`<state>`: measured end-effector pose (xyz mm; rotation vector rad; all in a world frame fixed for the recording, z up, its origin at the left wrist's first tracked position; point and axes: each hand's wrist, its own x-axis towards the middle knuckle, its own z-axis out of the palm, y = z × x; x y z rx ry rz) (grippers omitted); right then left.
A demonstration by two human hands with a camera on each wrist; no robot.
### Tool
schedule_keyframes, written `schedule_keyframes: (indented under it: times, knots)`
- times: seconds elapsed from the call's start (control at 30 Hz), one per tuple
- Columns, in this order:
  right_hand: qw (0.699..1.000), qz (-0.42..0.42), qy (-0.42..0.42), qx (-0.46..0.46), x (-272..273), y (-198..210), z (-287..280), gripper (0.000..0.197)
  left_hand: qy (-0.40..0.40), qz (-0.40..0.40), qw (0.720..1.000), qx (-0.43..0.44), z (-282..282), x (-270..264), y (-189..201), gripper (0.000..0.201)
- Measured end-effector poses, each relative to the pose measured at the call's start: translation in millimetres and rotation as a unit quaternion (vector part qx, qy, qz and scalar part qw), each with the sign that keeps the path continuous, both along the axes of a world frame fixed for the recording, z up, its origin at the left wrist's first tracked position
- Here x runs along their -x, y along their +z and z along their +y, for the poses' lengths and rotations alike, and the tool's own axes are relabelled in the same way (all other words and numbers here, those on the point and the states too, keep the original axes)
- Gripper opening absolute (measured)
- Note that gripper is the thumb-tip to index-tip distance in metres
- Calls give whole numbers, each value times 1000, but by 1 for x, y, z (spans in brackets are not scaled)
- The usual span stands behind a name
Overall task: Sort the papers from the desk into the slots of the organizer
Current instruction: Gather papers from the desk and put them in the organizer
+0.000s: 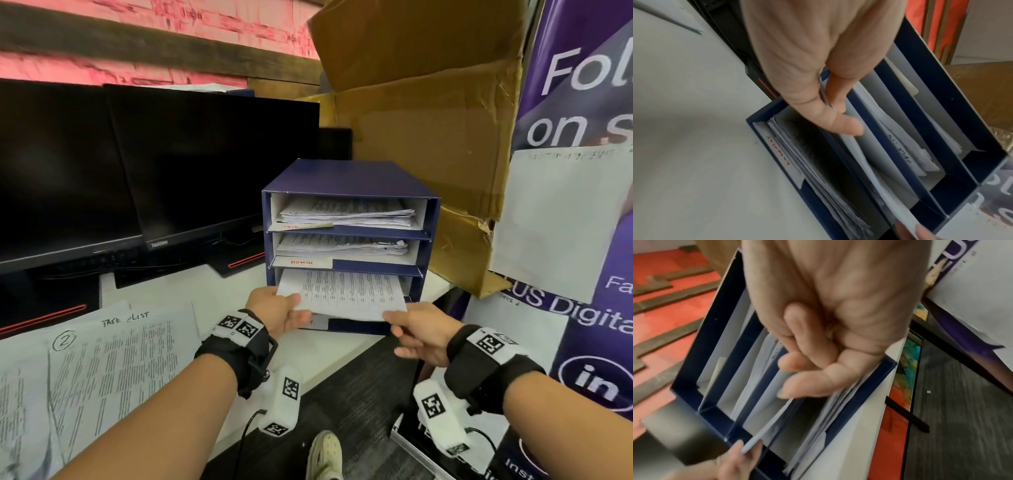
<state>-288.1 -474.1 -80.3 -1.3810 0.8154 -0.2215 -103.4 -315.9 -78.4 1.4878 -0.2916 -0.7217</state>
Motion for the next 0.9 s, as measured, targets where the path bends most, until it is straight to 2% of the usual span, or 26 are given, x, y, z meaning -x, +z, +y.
schedule_keyframes:
  times: [0.1, 0.2, 0.27, 0.33, 0.43, 0.5, 0.6, 0.63, 0.67, 0.73, 0.83, 0.9]
  knots:
    - [982, -147, -75, -89, -7, 7, 1, 25, 0, 28, 998, 55, 1, 3, 5, 33]
    - [965, -223, -67, -123, -13, 10, 2, 48, -8, -10, 999, 38, 8, -3, 3, 57]
    - [973, -203, -42, -99, -16, 11, 5, 53, -12, -37, 999, 4, 15, -7, 3, 50]
    - [987, -150, -9, -63, -21, 10, 10, 51, -17, -80, 995, -53, 25, -11, 6, 31]
    - [996, -77, 36, 20, -31, 9, 21, 47, -31, -170, 970, -169, 45, -19, 9, 9]
    - [996, -47, 53, 63, -43, 10, 31, 42, -34, -225, 941, -250, 62, -29, 10, 7]
    - [991, -2, 97, 91, -63, 11, 50, 33, -56, -315, 856, -406, 89, -49, 8, 23]
    - [987, 13, 121, 105, -69, 11, 57, 31, -57, -326, 834, -442, 101, -55, 7, 28]
    - [982, 29, 144, 120, -77, 10, 64, 31, -58, -325, 823, -463, 112, -64, 5, 31]
    - [969, 56, 190, 150, -92, 8, 80, 32, -52, -310, 816, -485, 137, -80, -2, 35]
    - [950, 82, 248, 168, -115, 5, 104, 30, -22, -277, 819, -503, 177, -97, -6, 16]
    - [939, 98, 276, 182, -129, 3, 119, 29, 14, -259, 823, -506, 198, -104, -5, 16]
